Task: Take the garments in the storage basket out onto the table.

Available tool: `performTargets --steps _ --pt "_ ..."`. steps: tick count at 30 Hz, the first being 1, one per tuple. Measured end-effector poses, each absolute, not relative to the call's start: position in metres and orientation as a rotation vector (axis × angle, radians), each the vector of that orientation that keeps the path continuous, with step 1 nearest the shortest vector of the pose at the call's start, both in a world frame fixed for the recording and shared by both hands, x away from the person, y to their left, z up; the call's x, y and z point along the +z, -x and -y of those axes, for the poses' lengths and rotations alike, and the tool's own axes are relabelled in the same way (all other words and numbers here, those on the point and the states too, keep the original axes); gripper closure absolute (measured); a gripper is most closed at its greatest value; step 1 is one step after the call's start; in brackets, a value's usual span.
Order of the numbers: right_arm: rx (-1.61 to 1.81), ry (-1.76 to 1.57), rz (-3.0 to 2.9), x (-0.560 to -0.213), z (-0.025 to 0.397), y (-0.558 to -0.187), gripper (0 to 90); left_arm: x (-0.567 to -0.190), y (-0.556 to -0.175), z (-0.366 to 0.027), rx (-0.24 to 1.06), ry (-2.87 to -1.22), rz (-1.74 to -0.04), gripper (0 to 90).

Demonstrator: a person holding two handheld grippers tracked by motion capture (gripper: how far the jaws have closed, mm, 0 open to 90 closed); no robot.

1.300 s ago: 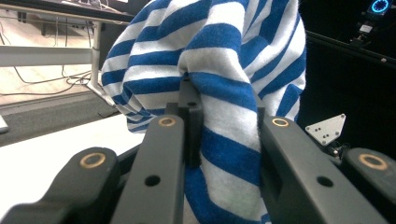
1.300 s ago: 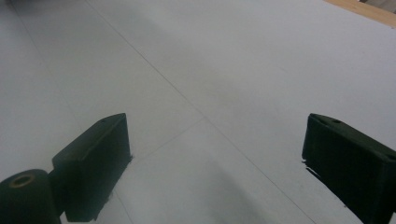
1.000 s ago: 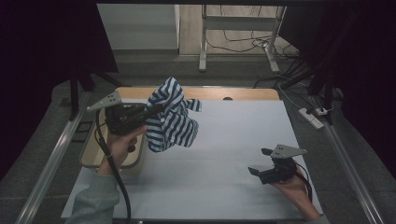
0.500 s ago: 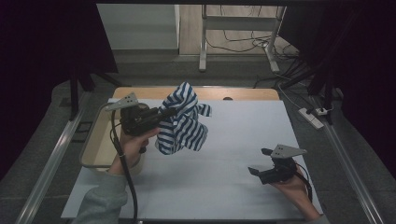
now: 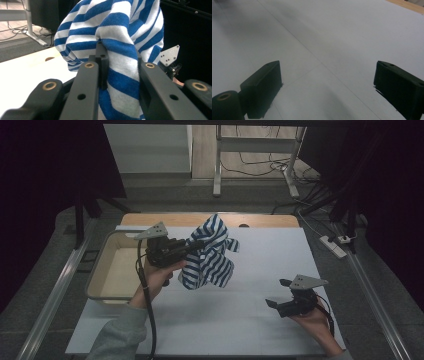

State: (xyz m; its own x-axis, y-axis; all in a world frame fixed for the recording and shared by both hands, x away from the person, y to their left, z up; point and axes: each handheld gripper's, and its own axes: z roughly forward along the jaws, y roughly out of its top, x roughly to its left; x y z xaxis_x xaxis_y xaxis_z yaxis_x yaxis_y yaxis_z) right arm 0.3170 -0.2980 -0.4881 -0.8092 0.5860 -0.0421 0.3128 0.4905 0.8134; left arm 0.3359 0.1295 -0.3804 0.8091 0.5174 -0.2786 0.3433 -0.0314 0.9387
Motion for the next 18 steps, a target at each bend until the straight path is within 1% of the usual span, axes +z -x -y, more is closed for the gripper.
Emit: performTargets --steps 11,18 --pt "1.229 -0.756 -2.423 -0.489 0.298 -0.317 7.5 -0.387 -0.341 -0.104 0.126 -1.670 -0.685 76.9" --pt "1.226 -0.753 -2.425 -0.489 0.298 -0.317 7.5 -0.404 -0.349 -0.085 0.109 -1.711 -0.732 76.7"
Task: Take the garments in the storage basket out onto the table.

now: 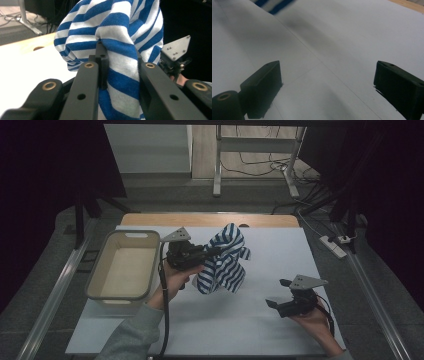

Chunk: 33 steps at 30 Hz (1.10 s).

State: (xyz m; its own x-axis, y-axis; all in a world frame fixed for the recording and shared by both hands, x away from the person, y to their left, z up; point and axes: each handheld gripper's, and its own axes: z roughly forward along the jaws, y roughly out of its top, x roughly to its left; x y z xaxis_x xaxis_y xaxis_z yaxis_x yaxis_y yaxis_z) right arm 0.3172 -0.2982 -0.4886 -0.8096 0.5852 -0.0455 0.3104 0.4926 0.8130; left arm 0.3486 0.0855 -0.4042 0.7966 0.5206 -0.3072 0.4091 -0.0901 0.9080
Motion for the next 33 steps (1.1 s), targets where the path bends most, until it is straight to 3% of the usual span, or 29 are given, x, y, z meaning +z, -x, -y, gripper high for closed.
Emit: performTargets --steps 16,33 --pt "1.221 -0.759 -2.431 -0.489 0.299 -0.317 7.5 -0.454 -0.369 -0.063 0.053 -1.863 -0.831 75.8" --pt "1.202 -0.758 -2.438 -0.490 0.299 -0.317 7.5 -0.486 -0.373 -0.047 0.079 -2.019 -0.866 74.5"
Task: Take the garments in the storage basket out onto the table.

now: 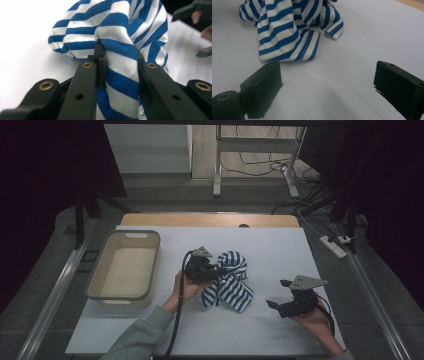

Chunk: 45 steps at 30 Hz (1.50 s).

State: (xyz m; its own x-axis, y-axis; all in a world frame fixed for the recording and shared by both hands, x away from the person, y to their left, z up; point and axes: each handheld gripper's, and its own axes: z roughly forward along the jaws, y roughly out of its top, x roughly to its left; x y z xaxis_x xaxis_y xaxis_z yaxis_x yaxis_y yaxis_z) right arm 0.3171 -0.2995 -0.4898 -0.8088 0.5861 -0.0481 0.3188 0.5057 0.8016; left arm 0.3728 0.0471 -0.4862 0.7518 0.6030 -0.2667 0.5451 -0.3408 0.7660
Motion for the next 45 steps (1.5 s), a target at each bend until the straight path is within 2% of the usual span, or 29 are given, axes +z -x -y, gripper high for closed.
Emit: performTargets --steps 20,23,28,32,34,45 --pt "1.179 -0.751 -2.456 -0.491 0.298 -0.317 7.5 -0.507 -0.369 -0.028 0.071 -2.141 -0.834 70.8" --pt "1.187 -0.757 -2.450 -0.491 0.299 -0.317 7.5 -0.505 -0.369 -0.030 0.069 -2.131 -0.821 64.5" --pt "1.219 -0.770 -2.438 -0.490 0.301 -0.318 7.5 -0.495 -0.367 -0.035 0.094 -2.091 -0.801 41.0" --pt "1.225 -0.766 -2.436 -0.489 0.302 -0.318 7.5 -0.481 -0.363 -0.042 0.142 -2.064 -0.794 27.4" --pt "1.233 -0.764 -2.432 -0.489 0.302 -0.317 7.5 -0.473 -0.359 -0.047 0.151 -2.055 -0.781 24.0" --pt "1.333 -0.793 -2.391 -0.488 0.303 -0.317 8.6 -0.456 -0.317 -0.095 0.273 -2.138 -0.790 22.1"
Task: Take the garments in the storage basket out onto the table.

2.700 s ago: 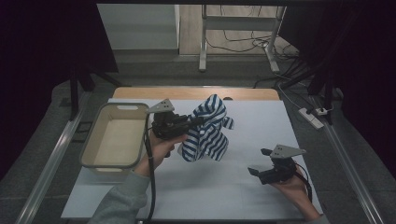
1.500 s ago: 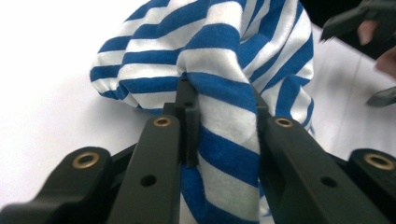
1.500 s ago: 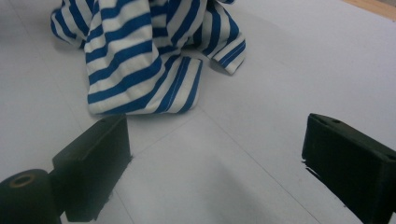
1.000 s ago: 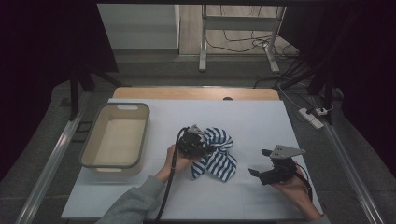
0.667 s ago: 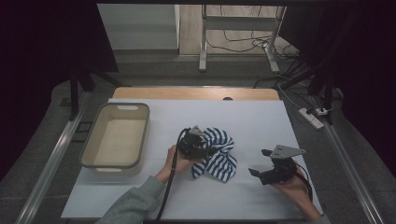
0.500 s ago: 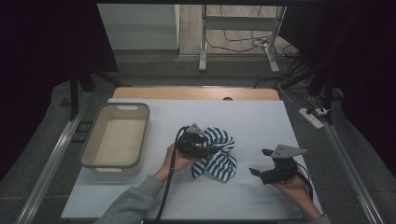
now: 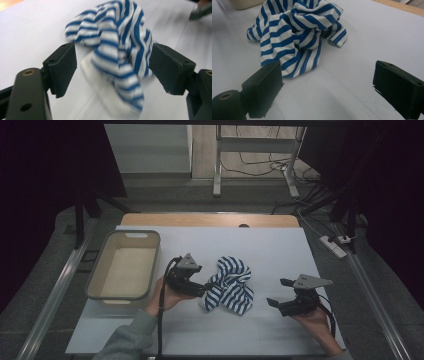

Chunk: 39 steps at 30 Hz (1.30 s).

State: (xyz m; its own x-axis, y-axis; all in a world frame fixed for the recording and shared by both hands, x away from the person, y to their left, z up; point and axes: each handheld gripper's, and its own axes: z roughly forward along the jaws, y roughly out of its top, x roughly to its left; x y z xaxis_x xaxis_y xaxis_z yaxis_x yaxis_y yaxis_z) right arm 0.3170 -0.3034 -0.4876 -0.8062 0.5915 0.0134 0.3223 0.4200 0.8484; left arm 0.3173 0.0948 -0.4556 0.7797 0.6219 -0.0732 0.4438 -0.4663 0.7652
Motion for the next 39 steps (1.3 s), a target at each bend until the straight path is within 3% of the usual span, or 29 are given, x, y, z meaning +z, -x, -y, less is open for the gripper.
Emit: performTargets --steps 12,24,39 --pt "1.383 -0.836 -2.394 -0.491 0.314 -0.317 8.5 -0.455 -0.284 -0.148 0.401 -2.085 -0.879 21.5" --pt "1.405 -0.831 -2.383 -0.490 0.314 -0.317 8.7 -0.472 -0.249 -0.184 0.393 -2.058 -0.939 21.4" --pt "1.391 -0.825 -2.369 -0.487 0.311 -0.311 9.1 -0.476 -0.248 -0.191 0.397 -2.033 -0.953 21.4"
